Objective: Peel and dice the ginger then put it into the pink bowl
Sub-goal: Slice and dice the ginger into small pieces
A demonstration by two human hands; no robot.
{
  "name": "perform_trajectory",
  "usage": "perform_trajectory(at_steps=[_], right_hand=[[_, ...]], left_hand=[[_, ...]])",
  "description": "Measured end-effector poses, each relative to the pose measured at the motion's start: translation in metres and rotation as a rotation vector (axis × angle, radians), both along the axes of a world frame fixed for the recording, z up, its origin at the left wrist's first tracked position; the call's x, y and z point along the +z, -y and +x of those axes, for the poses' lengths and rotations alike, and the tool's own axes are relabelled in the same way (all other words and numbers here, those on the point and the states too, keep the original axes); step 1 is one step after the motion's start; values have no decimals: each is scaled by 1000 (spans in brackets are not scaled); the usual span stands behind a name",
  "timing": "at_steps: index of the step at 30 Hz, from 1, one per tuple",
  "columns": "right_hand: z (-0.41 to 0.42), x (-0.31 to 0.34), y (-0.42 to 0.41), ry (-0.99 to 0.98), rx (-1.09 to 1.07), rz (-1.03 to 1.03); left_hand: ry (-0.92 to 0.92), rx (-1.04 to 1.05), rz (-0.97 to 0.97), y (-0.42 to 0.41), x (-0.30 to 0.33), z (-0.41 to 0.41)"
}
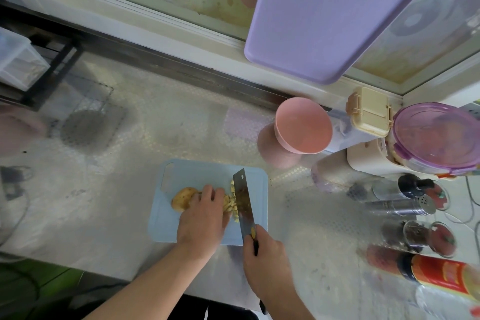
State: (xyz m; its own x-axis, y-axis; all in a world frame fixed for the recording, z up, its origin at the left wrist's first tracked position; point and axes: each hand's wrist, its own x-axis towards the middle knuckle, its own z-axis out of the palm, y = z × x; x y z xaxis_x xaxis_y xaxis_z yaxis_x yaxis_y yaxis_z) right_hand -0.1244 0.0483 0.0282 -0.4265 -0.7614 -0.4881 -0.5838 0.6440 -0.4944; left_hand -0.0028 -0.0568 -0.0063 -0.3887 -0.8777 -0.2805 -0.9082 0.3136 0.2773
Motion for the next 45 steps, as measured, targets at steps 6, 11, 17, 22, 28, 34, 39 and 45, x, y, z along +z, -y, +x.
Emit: perform_trajectory(at_steps=[6,11,17,22,28,34,39,45], right_hand=[[-3,3,1,10,4,11],[-1,5,2,0,48,8],[6,7,7,-80,121,48],[7,13,12,-156,181,68],[7,18,17,-207,289,88],[8,17,23,-198,318,120],[12,8,29,-183,332,139],[15,-1,37,-132,259,87]], left_hand=[[-21,-54,12,5,4,5],[-23,-112,37,14,8,9],[-56,-105,40,15,5,15],[-40,-87,-14,4,-4,22],[-86,-93,-56,3,-13,25],[-197,-103,-51,5,-23,30],[-213,-153,-99,3,-28,33],[-214,-137,-86,6,-26,34]])
